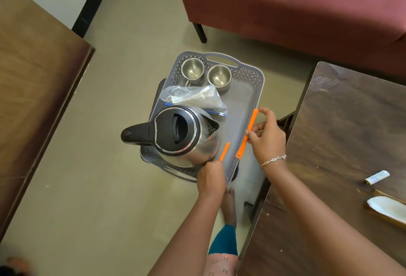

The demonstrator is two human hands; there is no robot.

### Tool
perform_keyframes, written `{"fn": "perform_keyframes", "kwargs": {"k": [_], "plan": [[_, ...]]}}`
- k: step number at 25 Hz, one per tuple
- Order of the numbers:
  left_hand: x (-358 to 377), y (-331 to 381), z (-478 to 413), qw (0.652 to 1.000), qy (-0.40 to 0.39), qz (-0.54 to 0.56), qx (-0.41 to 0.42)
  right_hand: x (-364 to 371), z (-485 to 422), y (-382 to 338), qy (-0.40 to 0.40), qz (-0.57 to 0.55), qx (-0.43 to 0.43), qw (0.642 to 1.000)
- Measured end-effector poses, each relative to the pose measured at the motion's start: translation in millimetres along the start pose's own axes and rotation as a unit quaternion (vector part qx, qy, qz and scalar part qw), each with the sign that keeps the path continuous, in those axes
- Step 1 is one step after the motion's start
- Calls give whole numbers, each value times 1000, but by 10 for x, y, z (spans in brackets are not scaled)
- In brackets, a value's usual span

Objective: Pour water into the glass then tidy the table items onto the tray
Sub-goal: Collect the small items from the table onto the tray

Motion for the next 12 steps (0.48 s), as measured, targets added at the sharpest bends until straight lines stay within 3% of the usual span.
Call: {"fn": "perform_keyframes", "kwargs": {"k": [5, 12], "plan": [[19, -92, 9, 986, 12, 163, 20, 233, 34, -30, -79, 103, -23, 991], [132, -157, -3, 969, 9, 246, 15, 486, 27, -62, -222, 275, -30, 935]]}}
Point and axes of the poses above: each hand's wrist, its own z-axis away from the middle knuckle, its own x-axis out of the palm, y = z × x, the point moved 1 cm from there along -z, towards the middle knuckle, and after that the axes turned 7 degrees about -z, right-handed, at the moved point
